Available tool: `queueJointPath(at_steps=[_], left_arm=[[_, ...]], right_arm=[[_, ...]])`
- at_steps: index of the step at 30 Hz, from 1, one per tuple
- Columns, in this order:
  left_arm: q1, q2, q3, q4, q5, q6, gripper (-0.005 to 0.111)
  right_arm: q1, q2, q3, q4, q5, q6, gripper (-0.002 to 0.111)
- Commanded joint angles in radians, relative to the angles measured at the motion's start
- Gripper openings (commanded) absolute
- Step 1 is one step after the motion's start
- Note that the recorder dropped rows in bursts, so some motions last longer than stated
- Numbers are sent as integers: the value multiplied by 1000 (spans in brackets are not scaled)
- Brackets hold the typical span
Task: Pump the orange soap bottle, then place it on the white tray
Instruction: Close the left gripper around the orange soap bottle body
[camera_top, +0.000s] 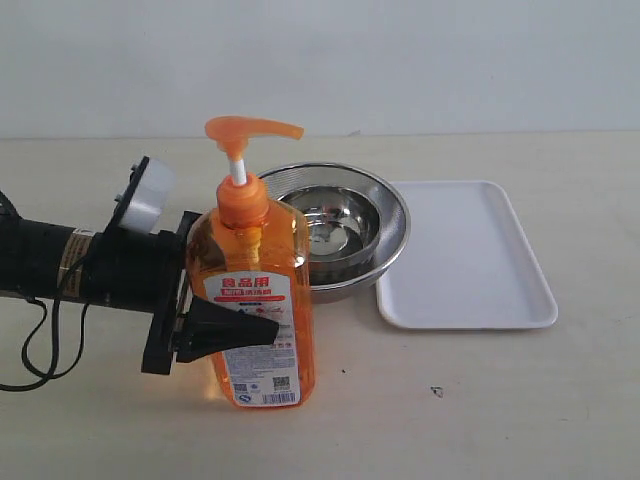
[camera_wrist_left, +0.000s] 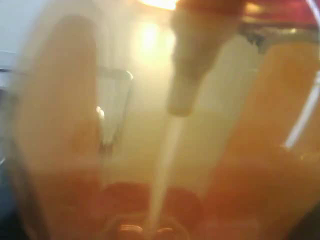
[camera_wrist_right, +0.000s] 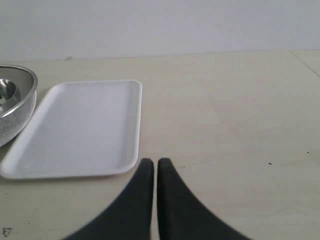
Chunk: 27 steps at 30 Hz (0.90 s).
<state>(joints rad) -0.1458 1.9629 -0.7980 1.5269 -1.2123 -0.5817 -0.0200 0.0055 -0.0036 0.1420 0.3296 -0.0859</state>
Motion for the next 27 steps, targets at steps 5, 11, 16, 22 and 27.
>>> queueJointPath(at_steps=[5, 11, 16, 22, 27], left_arm=[[-4, -1, -3, 15, -9, -9, 5], [-4, -1, -3, 7, -9, -9, 5], [-4, -1, -3, 7, -9, -9, 5], [-4, -1, -3, -5, -9, -33, 5], [-4, -27, -3, 16, -9, -169, 5]], right_arm=[[3, -5, 4, 0, -7, -2, 0], [3, -5, 4, 0, -7, -2, 0], [3, -5, 4, 0, -7, -2, 0], [3, -5, 4, 0, -7, -2, 0], [3, -5, 4, 0, -7, -2, 0]])
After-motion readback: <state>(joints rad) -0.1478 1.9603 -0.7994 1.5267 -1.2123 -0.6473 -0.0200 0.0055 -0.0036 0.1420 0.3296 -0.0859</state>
